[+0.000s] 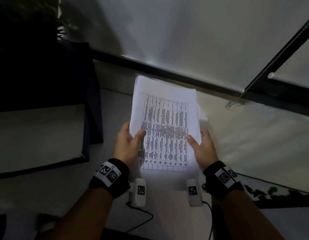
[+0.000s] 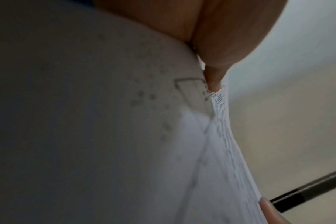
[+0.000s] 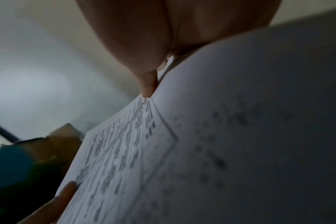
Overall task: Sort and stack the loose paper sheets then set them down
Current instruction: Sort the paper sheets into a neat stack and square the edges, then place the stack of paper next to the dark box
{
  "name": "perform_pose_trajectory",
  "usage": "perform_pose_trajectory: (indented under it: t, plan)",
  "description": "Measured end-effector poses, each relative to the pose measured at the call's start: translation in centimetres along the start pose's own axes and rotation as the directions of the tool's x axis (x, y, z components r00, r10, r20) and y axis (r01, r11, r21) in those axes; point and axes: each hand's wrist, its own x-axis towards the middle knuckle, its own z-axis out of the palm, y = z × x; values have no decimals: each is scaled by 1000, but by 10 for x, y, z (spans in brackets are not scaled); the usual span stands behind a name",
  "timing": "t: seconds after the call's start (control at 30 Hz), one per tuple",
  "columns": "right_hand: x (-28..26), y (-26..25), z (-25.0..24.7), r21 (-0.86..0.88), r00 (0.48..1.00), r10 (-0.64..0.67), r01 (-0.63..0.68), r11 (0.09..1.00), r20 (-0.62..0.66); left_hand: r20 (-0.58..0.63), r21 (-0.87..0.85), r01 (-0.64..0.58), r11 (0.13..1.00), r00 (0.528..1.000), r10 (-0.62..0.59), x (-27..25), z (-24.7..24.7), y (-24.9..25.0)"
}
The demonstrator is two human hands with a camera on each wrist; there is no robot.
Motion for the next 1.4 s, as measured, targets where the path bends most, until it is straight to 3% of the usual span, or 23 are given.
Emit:
perform_pose_trajectory:
  t: [0.2,0.3,0.37,0.43,0.53,0.67,0.87,0.93,1.03,1.13,1.3,1.4]
  plan:
    - [-23,-63,7,81,977,-209,204,976,51,-134,76,-204,976,968,213,-25,-33,62]
    - [-39,-88,34,156,948,-258,230,961,189,-277,175,-233,957,921,275,-45,-68,83]
    - [-50,-98,57,211,911,-261,200,957,319,-367,290,-178,940,887,281,-60,-94,87]
    - [-60,-102,82,223,860,-263,180,958,437,-451,336,-72,939,863,228,-77,-124,85]
    - [-81,-104,120,206,761,-256,164,965,596,-525,270,44,962,844,108,-103,-167,78]
    - [-103,-102,159,144,625,-122,16,990,771,-568,266,275,924,819,-80,-132,-214,71]
    - [-117,-130,179,-36,464,90,-126,991,881,-579,42,399,916,757,-303,-134,-253,87]
    - [-122,-134,181,-46,473,112,-149,988,874,-533,-128,420,898,735,-420,-129,-260,96]
    - [-130,-139,184,-53,546,150,-188,981,824,-459,-270,432,860,728,-510,-124,-268,108]
    - [-138,-136,183,-109,578,229,-235,966,784,-396,-278,463,841,743,-540,-125,-279,110]
    - [-150,-133,178,-91,548,269,-329,940,792,-368,-259,463,848,764,-530,-117,-296,105]
    - [-138,-149,192,-11,640,203,-291,957,741,-392,-252,433,865,772,-500,-98,-301,106]
